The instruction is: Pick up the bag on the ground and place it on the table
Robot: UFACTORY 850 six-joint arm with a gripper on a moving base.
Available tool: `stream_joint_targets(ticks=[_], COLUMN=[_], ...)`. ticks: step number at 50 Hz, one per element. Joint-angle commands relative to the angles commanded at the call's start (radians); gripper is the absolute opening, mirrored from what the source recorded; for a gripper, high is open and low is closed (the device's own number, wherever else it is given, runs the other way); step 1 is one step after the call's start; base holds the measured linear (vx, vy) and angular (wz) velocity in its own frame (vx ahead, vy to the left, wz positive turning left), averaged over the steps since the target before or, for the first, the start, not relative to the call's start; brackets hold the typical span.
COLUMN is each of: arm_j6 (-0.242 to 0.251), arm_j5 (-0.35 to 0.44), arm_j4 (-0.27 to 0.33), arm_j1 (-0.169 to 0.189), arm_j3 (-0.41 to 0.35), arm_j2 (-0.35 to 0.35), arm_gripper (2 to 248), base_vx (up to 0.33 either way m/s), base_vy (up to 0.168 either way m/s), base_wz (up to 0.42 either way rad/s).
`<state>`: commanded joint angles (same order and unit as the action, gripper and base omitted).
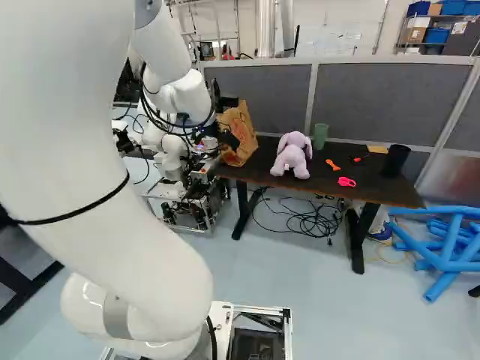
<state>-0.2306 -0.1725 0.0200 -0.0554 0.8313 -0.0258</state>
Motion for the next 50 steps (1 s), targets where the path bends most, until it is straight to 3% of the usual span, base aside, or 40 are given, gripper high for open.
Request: stream_joint_targets(ticks=[26,50], arm_j6=[0.078,0.137], arm_j5=[0.355,0.621], arm_j4=[-0.007,-0.012], arm_j1=[0.019,0.033], arm_j3=[-0.253,-0.442], arm_j2=[0.104,0.181], arm_gripper=[247,247], base_vx=[0.000,0.000], base_vy=[0.000,0.000], base_wz=[0.000,0.000])
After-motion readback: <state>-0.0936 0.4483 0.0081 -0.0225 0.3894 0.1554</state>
